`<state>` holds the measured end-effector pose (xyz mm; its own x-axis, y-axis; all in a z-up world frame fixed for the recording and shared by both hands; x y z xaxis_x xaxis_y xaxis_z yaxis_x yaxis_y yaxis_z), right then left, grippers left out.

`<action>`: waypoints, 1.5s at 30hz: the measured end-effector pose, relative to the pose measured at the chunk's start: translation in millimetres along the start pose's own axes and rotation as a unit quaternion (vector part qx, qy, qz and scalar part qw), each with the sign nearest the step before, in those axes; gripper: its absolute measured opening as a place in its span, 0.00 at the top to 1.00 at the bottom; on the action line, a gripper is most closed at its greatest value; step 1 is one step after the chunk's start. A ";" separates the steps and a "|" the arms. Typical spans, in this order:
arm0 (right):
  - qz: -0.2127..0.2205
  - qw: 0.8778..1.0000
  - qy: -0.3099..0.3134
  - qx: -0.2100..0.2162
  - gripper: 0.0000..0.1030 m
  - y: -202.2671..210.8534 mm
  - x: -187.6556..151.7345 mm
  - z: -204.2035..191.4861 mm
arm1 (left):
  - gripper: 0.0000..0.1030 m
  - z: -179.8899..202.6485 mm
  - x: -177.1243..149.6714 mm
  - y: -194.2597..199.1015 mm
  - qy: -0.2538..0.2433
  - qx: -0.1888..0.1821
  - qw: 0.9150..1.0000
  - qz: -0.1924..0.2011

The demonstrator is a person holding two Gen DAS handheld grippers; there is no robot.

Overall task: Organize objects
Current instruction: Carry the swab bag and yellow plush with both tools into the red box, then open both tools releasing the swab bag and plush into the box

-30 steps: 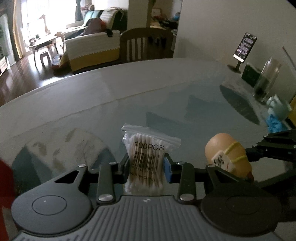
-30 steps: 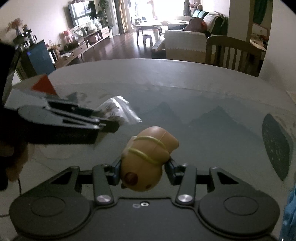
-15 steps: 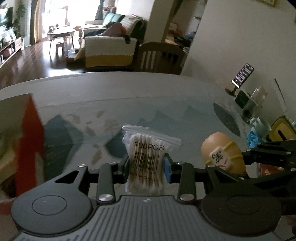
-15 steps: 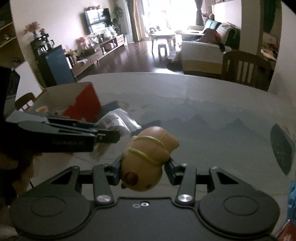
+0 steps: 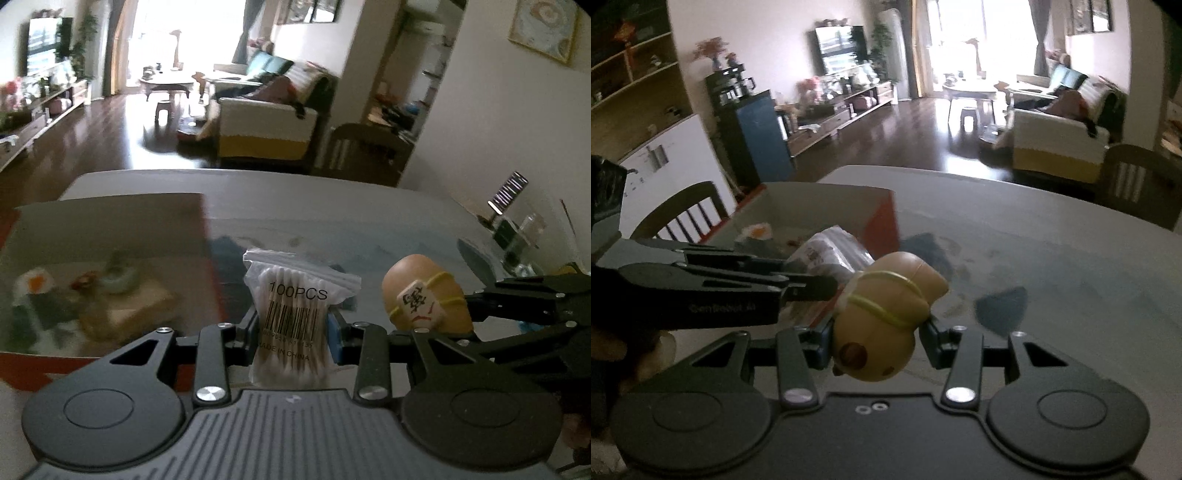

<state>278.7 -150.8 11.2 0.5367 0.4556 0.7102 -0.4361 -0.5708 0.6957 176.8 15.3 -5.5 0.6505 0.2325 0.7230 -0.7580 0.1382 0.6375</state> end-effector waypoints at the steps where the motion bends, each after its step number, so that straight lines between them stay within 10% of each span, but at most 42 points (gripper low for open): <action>1: 0.000 1.000 0.005 0.000 0.56 -4.0 2.3 -9.1 | 0.66 -10.4 0.5 5.9 0.003 0.005 1.000 0.003; 23: -0.041 0.993 0.113 -0.016 0.55 -131.4 43.3 -120.0 | 0.66 -160.7 20.4 3.9 -0.011 0.096 0.995 -0.006; 45: -0.083 0.983 0.161 -0.039 0.50 -187.2 36.5 -127.9 | 0.64 -195.1 -0.8 -68.2 -0.046 0.107 0.986 -0.117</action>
<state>287.5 60.1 -79.4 0.3539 0.7375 0.5752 -0.4222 -0.4228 0.8019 218.6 193.5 -101.5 0.8152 0.1282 0.5648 -0.5658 -0.0318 0.8239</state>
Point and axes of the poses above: each gripper's, at about its wrist camera, not at the fingertips, and y roughly against the way its jaws point, z to its right, x to its top, the point moved 6 cm from there along -y, roughly the way its jaws point, and after that the axes turned 4 degrees about -x, right-handed, at the moved point
